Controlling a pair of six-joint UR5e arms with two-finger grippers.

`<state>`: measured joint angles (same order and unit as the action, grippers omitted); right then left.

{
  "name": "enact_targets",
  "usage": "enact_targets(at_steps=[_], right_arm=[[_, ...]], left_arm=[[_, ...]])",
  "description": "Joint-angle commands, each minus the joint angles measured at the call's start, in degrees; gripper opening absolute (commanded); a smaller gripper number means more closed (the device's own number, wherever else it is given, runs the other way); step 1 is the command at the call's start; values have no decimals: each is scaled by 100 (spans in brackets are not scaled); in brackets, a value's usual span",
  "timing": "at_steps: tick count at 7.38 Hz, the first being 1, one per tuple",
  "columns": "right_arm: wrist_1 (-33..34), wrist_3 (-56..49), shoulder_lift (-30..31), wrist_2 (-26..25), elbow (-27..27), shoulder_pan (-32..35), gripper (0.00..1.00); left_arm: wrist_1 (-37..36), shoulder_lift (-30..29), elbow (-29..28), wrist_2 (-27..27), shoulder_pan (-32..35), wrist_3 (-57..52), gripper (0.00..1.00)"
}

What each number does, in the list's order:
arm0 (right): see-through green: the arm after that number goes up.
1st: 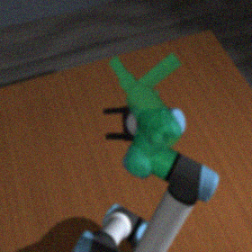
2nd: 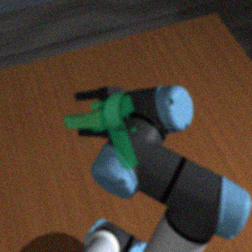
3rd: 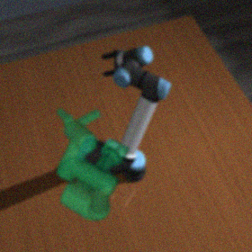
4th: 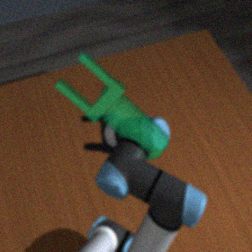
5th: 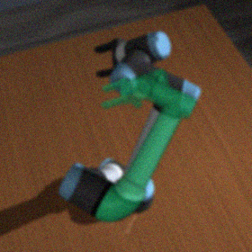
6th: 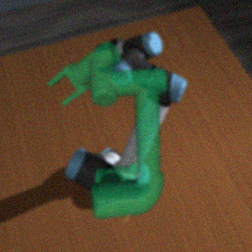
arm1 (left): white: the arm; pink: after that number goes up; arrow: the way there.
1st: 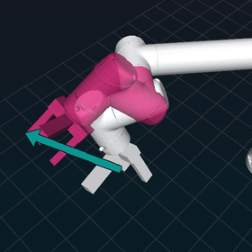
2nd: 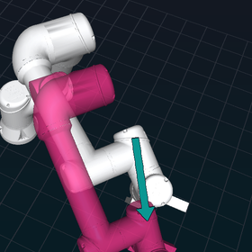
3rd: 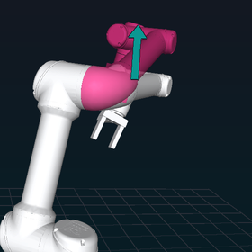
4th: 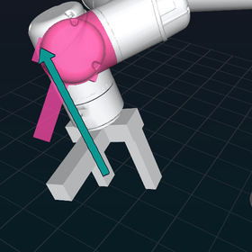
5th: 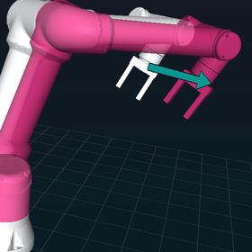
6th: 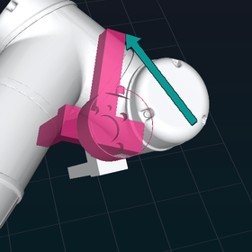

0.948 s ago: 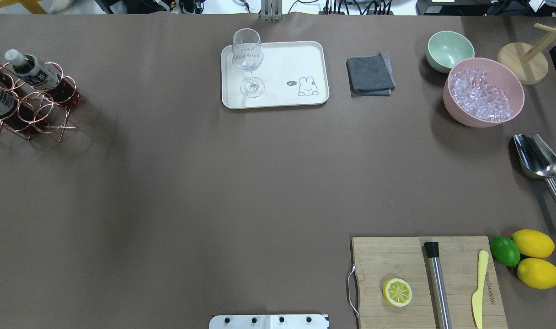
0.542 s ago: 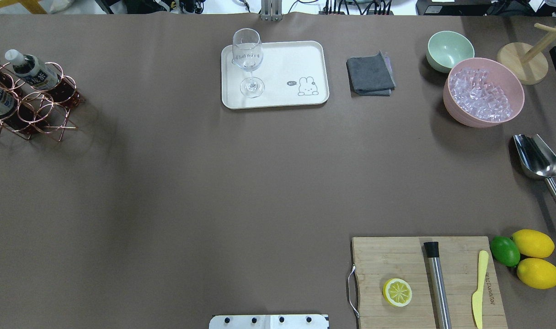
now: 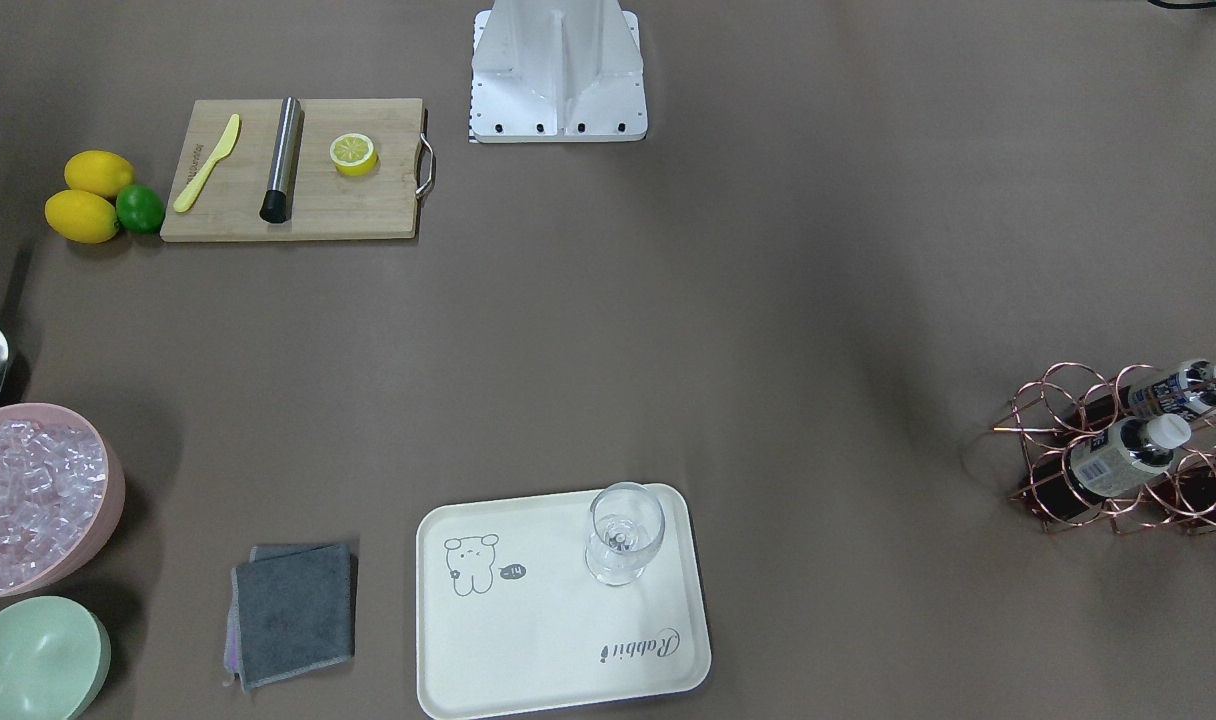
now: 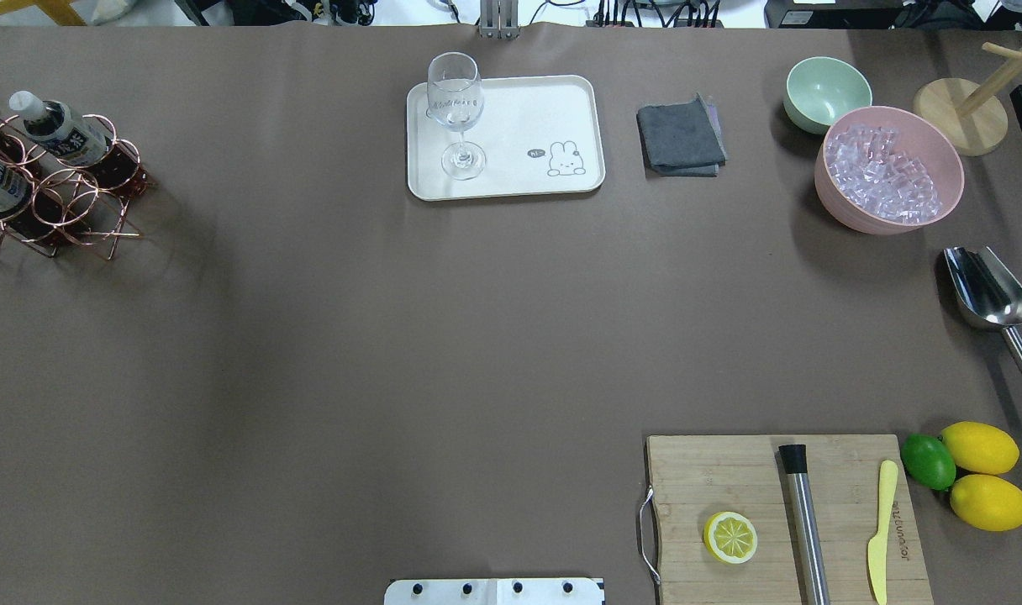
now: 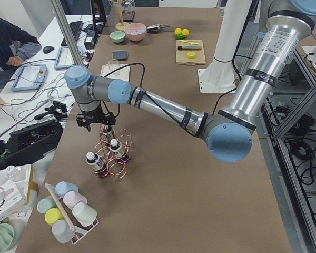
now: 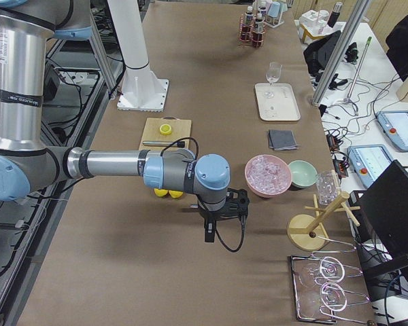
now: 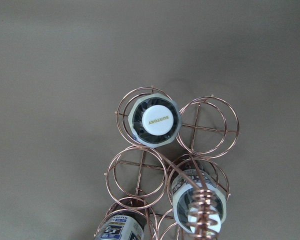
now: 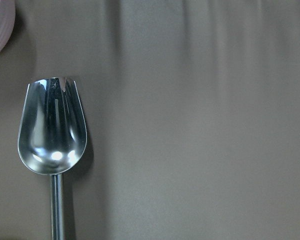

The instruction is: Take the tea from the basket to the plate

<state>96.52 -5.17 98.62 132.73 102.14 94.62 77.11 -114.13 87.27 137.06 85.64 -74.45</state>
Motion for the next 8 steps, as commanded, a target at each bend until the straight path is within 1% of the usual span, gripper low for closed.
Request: enact_targets(at_steps=[1, 2, 3, 5, 8], right_arm=[[480, -20, -18, 25, 236, -5, 100], [491, -20, -27, 34, 263, -5, 100], [491, -20, -71, 51, 272, -22, 100], [482, -28, -71, 60, 272, -22, 100], [491, -11, -124, 60, 228, -49, 100]], left_arm=[[-3, 232, 316, 31, -64, -8, 95], [5, 250, 335, 31, -74, -8, 94], [5, 259, 361, 31, -74, -8, 89], [40, 268, 413, 14, -91, -60, 71], [41, 364, 519, 14, -83, -61, 71]])
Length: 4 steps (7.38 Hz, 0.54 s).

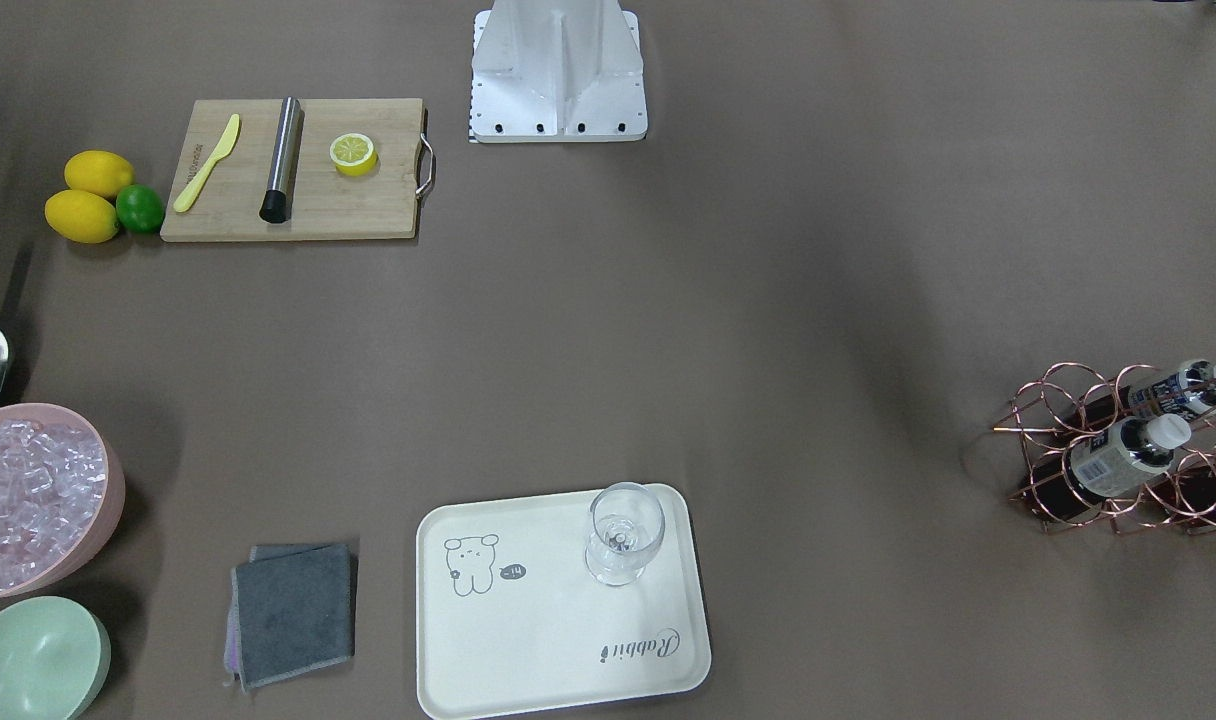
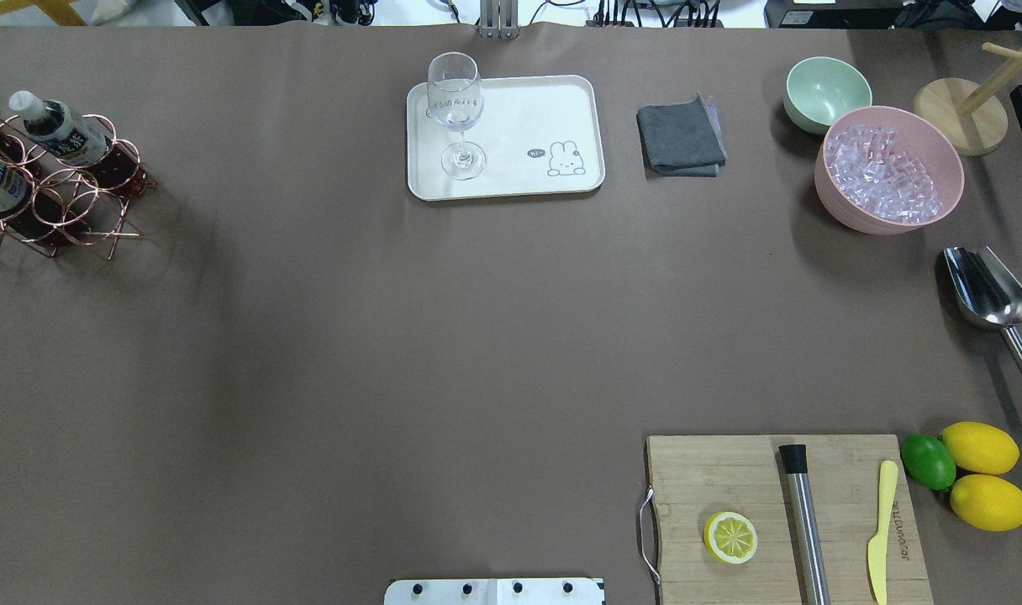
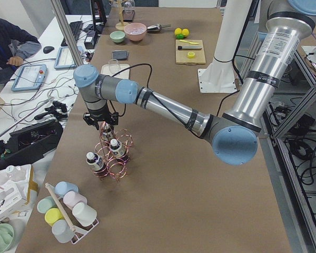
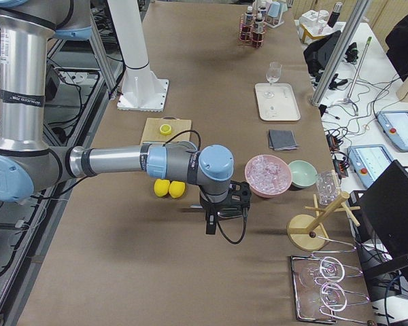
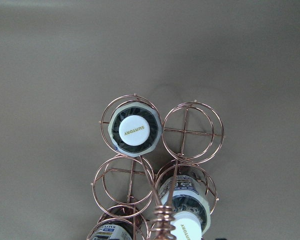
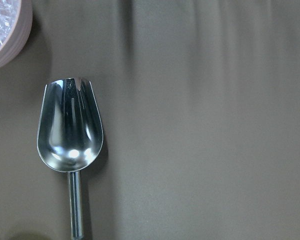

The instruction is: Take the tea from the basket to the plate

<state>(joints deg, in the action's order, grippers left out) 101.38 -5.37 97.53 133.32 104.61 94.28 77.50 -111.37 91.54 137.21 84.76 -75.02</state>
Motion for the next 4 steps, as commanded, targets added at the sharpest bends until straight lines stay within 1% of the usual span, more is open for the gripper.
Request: enact_targets(at_steps=[1, 2, 3, 4], right_arm=[[4, 1, -32, -8, 24, -15, 100], [-5, 10, -32, -8, 7, -15, 100], [-5, 10, -49, -8, 42, -15, 100], [-5, 10, -128, -8, 25, -15, 100]], left_arm=[[2, 98, 110, -1, -4, -3, 71], [10, 116, 118, -1, 5, -3, 71], [10, 133, 153, -1, 5, -12, 67], [10, 133, 171, -1, 5, -12, 49]])
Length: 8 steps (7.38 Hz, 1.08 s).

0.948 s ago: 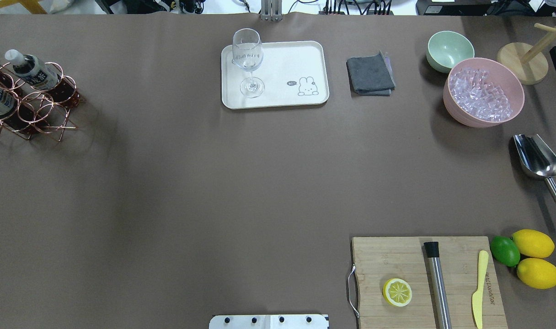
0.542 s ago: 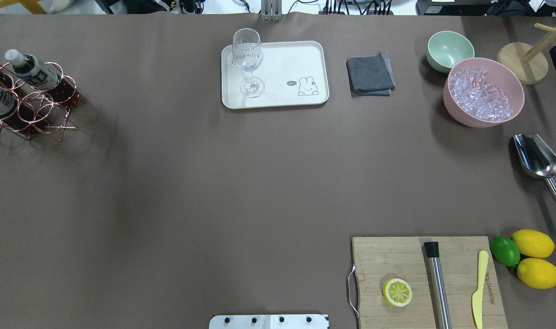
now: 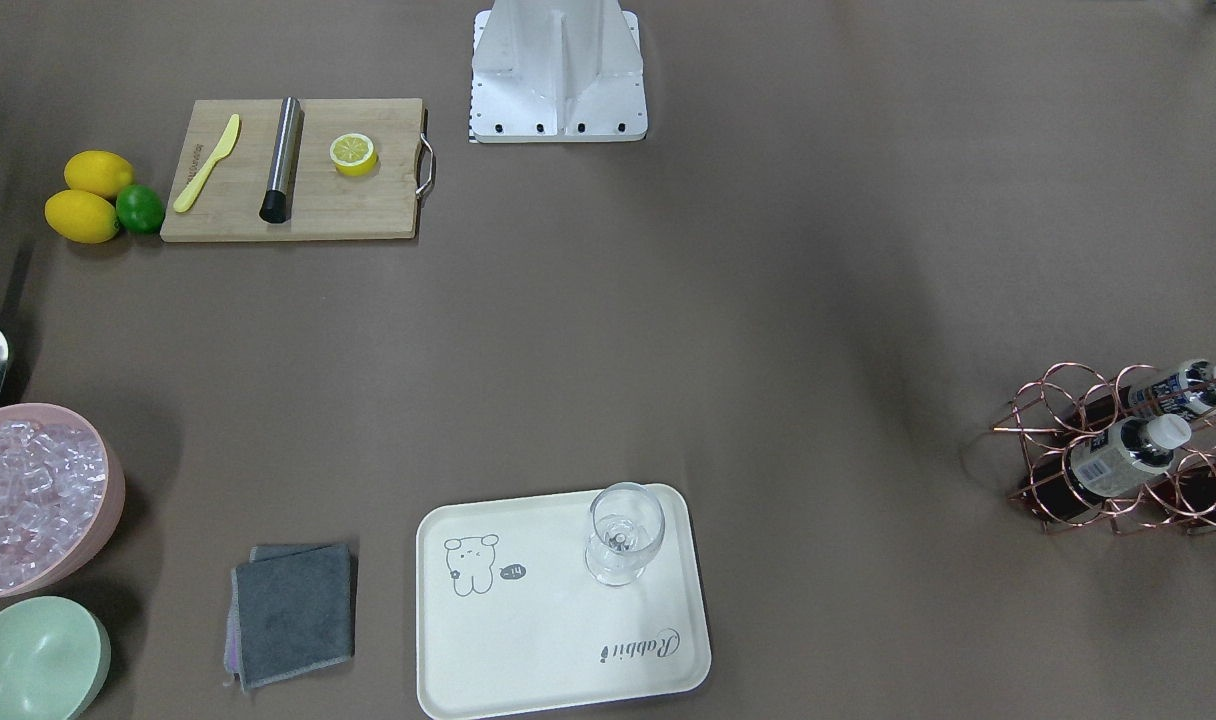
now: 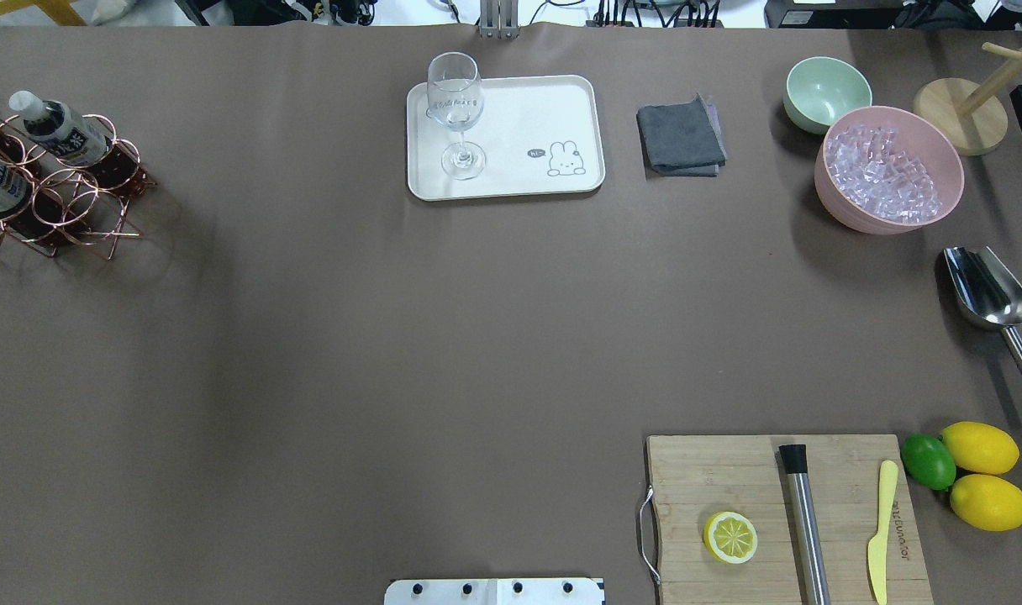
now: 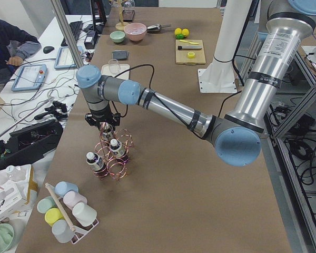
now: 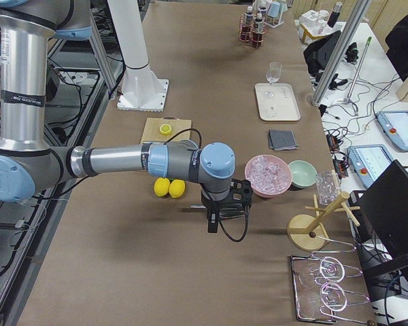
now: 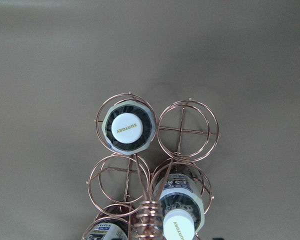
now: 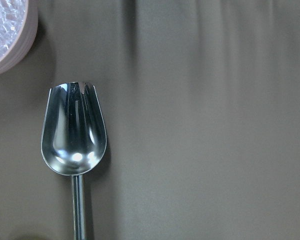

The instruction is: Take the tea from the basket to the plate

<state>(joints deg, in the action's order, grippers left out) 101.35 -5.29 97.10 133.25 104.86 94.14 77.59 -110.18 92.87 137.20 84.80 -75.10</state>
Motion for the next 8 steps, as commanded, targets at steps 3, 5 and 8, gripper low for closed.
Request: enact_targets(at_steps=[3, 5, 8], right_arm=[[-2, 1, -130, -9, -63, -18, 100], [-2, 45, -182, -36, -71, -140, 100], [7, 45, -209, -36, -1, -133, 100]], left_arm=[[10, 32, 109, -9, 28, -31, 0], [-25, 6, 153, -44, 63, -22, 0], [-339, -135, 266, -44, 230, -13, 0]])
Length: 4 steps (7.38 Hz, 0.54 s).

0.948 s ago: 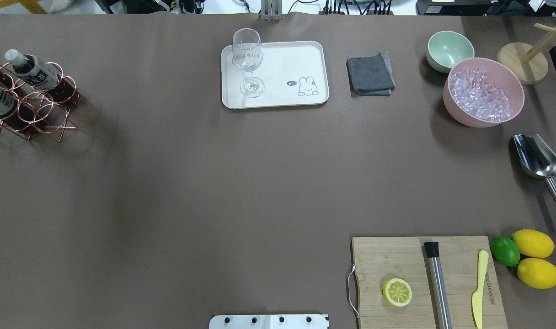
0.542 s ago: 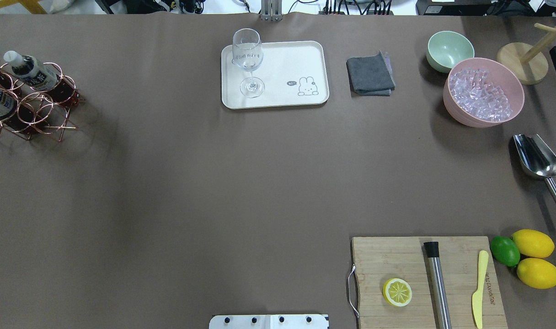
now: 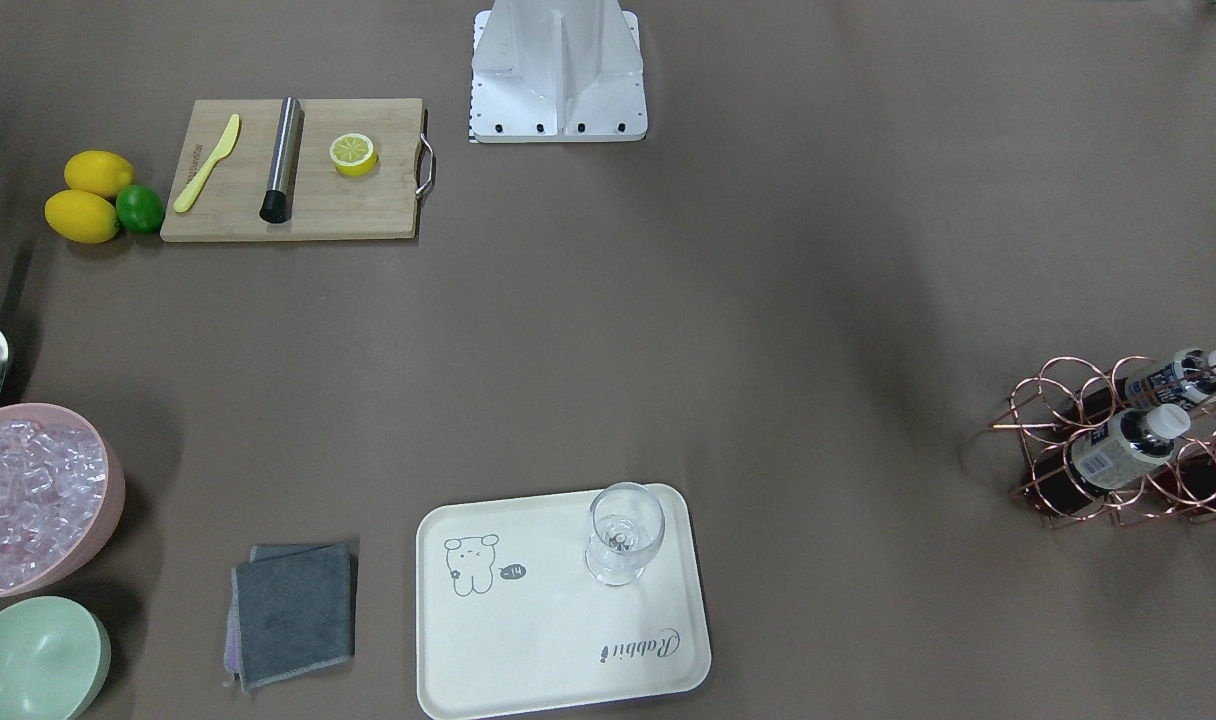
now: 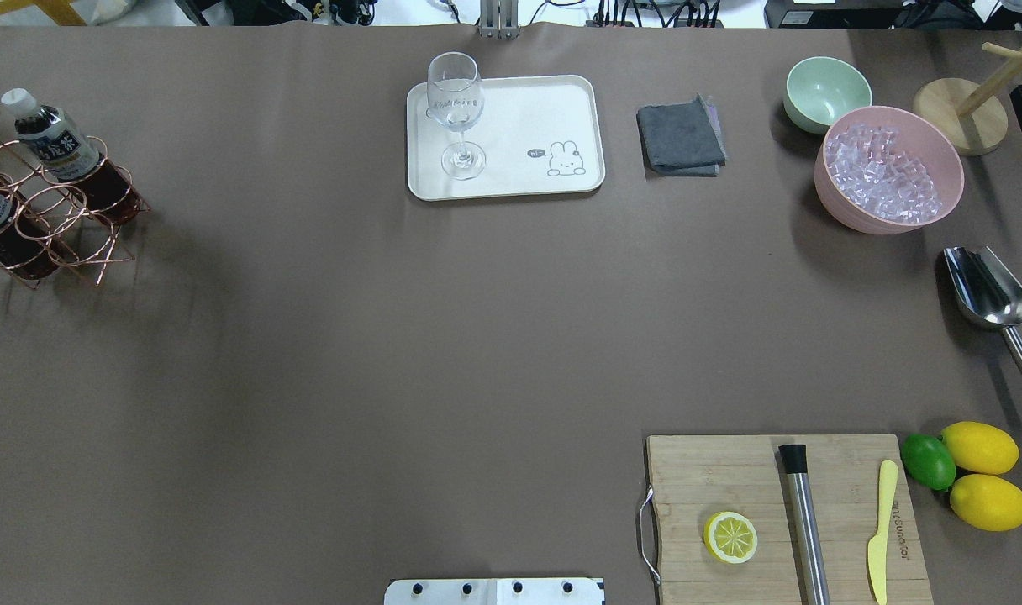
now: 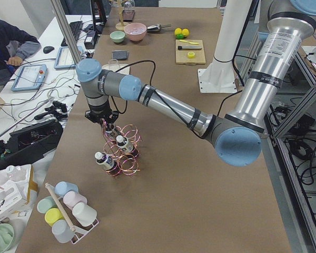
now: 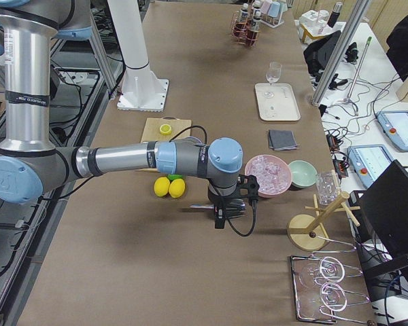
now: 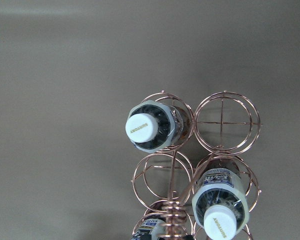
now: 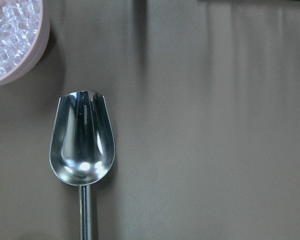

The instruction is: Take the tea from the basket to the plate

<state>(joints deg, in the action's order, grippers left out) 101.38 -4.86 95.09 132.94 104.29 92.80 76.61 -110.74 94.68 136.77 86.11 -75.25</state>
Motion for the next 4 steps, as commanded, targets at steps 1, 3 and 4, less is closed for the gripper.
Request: enact_targets(at_steps=[1, 3, 4], right_arm=[[5, 3, -8, -5, 65, 1, 100], [-4, -6, -9, -22, 13, 1, 100], [-12, -41, -17, -40, 30, -17, 100]], left_arm=[[-460, -166, 164, -10, 134, 2, 0], [-629, -307, 322, -53, 134, -7, 0], [-638, -368, 392, -54, 125, 2, 0]])
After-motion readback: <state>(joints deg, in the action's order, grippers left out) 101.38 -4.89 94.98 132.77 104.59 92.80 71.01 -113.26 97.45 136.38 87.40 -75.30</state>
